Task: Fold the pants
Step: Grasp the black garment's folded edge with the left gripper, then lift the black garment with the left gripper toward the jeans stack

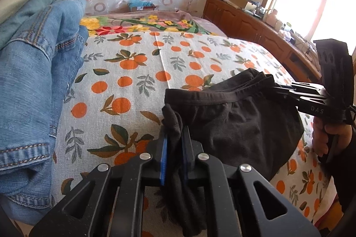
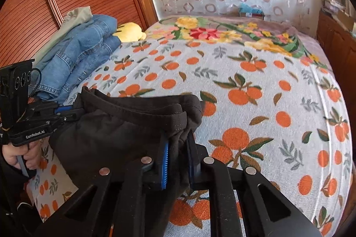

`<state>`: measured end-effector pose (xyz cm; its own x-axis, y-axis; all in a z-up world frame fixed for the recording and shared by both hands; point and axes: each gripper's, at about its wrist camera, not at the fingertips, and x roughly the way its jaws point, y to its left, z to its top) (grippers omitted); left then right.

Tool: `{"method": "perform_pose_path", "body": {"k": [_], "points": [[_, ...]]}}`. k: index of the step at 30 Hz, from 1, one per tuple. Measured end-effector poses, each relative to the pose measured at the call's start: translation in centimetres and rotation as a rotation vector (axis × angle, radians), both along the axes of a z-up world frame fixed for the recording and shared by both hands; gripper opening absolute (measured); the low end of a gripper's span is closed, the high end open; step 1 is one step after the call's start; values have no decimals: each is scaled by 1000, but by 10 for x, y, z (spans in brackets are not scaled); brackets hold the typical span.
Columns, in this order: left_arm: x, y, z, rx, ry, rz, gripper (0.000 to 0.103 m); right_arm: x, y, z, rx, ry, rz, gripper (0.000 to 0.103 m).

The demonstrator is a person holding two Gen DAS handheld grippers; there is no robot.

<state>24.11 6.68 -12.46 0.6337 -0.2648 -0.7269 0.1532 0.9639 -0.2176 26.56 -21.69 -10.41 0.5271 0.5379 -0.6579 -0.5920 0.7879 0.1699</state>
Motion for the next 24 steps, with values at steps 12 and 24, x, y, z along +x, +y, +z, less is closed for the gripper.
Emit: {"method": "perform_pose_path", "body": {"k": [12, 24], "points": [[-55, 26, 66, -28, -157, 56, 11, -17, 30, 65, 71, -180, 87, 12], [-78, 71, 126, 17, -291, 157, 11, 6, 94, 118, 111, -286, 191, 12]]}}
